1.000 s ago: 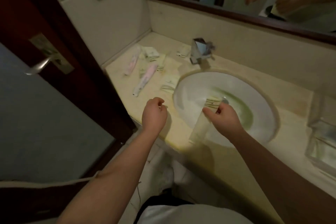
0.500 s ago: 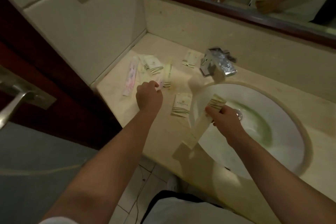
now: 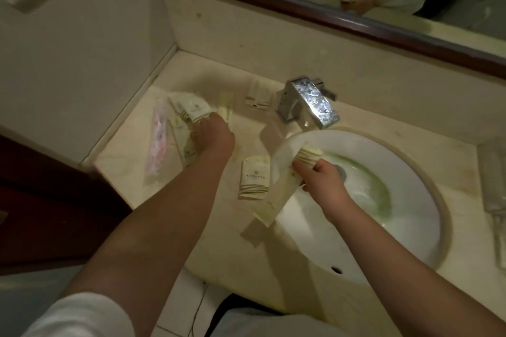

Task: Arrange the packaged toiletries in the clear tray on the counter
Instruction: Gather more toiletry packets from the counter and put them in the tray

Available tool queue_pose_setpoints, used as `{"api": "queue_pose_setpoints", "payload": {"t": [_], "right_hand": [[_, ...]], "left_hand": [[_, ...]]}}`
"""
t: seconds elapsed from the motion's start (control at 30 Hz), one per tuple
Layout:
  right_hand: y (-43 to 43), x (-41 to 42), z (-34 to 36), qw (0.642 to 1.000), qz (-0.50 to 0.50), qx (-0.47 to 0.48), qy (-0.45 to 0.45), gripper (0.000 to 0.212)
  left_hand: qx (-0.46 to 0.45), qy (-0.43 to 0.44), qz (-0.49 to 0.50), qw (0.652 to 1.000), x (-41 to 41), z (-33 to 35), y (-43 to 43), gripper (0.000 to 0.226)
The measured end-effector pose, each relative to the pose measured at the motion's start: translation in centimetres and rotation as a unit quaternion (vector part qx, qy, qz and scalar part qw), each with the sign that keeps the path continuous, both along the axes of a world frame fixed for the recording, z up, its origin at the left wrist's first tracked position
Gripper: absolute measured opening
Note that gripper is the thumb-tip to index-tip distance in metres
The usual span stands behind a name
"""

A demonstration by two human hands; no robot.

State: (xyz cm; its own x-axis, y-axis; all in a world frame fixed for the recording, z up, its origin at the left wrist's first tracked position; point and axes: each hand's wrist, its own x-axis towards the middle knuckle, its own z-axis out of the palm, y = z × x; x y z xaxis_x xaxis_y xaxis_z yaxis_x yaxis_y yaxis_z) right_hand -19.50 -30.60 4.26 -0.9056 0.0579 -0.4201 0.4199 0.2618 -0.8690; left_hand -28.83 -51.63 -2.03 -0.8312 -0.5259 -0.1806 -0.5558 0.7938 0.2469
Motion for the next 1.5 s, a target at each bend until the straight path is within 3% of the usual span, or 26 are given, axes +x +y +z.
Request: {"api": "queue_pose_setpoints", "payload": {"t": [0.23, 0.43, 0.63, 0.8, 0.9, 1.13, 1.27, 1.37, 1.5], "right_hand": [[1.0, 0.2, -0.3, 0.999, -0.038, -0.006, -0.025, 0.011], [2.3, 1.2, 0.1, 0.998, -0.034, -0.034, -0.026, 0.013], [4.1, 2.4, 0.6, 0.998, -0.041, -0.042, -0.024, 0.014], [5.7, 3.3, 0.5, 0.996, -0.060, -0.055, -0.026, 0.015], [6.3, 3.9, 0.3, 0.995, -0.070, -0.059, -0.024, 0.014], [7.1, 4.4, 0.1, 0.995, -0.070, -0.066, -0.013, 0.014], [7.4, 4.5, 0.0, 0.996, -0.068, -0.061, -0.009, 0.014], [7.5, 4.3, 0.1, 0.995, -0.069, -0.069, -0.008, 0.015], [7.4, 4.2, 0.2, 0.993, -0.079, -0.083, -0.006, 0.021]], "left_hand": [[-0.007, -0.063, -0.012, 0.998, -1.1, 1.1, 0.6, 0.023], [0.041, 0.040, 0.001, 0.998, -1.1, 1.8, -1.1, 0.022], [-0.018, 0.156, -0.054, 0.986, -0.9, 3.7, -1.4, 0.015], [0.007, 0.121, -0.111, 0.986, 0.1, 3.1, -1.2, 0.021], [0.064, 0.121, -0.161, 0.977, 1.2, 3.3, -0.7, 0.024], [0.232, 0.206, -0.141, 0.940, 1.5, 4.7, -1.8, 0.029], [0.308, 0.243, -0.112, 0.913, 0.6, 6.2, -2.6, 0.010], [0.308, 0.276, -0.089, 0.906, 0.2, 7.3, -3.4, 0.020], [0.397, 0.294, -0.024, 0.869, 0.7, 8.9, -3.8, 0.041]]}}
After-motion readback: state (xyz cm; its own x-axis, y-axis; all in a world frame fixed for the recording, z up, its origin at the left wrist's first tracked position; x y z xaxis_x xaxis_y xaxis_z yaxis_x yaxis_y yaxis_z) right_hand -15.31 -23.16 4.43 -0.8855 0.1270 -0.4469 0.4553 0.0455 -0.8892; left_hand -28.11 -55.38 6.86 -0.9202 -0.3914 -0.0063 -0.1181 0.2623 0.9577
